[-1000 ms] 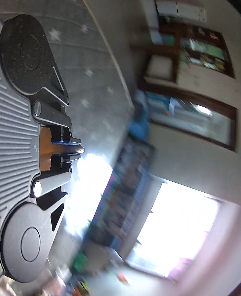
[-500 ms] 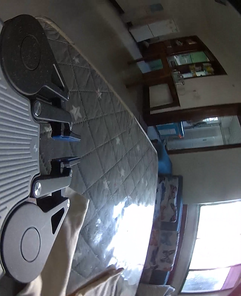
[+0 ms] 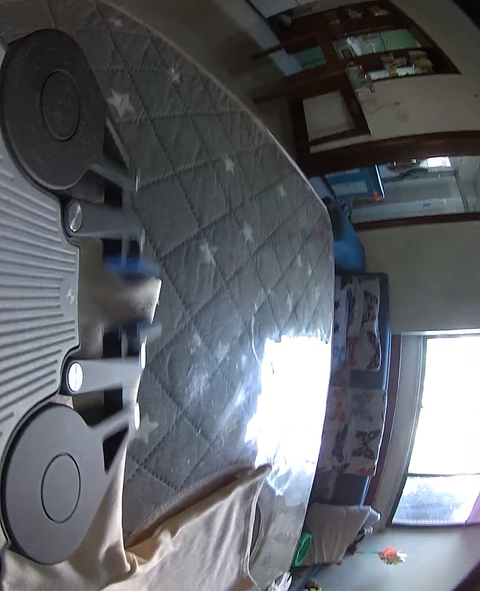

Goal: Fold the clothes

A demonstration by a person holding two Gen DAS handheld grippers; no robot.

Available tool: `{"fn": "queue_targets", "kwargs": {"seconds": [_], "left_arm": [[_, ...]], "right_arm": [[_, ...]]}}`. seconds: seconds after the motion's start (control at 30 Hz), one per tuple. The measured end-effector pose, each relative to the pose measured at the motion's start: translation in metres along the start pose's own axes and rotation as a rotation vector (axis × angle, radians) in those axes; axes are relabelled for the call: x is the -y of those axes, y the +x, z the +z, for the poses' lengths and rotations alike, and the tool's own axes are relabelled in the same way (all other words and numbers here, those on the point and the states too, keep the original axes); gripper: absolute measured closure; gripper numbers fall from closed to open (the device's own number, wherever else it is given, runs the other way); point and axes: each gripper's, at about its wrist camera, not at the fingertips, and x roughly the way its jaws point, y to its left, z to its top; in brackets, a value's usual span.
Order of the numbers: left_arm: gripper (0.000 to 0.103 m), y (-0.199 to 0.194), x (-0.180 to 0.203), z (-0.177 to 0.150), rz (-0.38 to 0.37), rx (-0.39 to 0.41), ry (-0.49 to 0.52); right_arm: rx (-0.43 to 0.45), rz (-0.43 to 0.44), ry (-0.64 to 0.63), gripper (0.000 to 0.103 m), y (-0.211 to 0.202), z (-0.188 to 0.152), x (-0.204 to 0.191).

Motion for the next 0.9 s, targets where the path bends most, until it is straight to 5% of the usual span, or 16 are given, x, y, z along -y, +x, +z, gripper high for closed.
{"fn": "queue_targets", "kwargs": {"seconds": [0.17, 0.37, 0.53, 0.67, 0.73, 0.9], "left_arm": [[0.089, -0.013, 0.012, 0.001, 0.05, 0.141, 0.087], [0.084, 0.018, 0.029, -0.008, 0.167, 0.038, 0.214], [0.055, 0.014, 0.028, -0.005, 0.218, 0.027, 0.17], [0.053, 0.002, 0.028, 0.003, 0.294, 0.035, 0.117], [0.053, -0.013, 0.031, 0.007, 0.238, 0.052, 0.076], [0.054, -0.039, 0.06, 0.022, -0.07, 0.062, -0.008]], "right_arm": [[-0.011, 0.005, -0.022, 0.041, 0.001, 0.0, -0.001], [-0.02, 0.001, -0.056, 0.039, 0.001, -0.001, -0.004], [-0.023, 0.013, -0.052, 0.039, -0.002, 0.0, -0.005], [-0.016, 0.026, -0.048, 0.039, -0.005, 0.002, -0.005], [-0.026, 0.033, -0.055, 0.039, -0.002, -0.001, -0.007], [-0.041, 0.048, -0.085, 0.038, -0.002, -0.004, -0.014]]}}
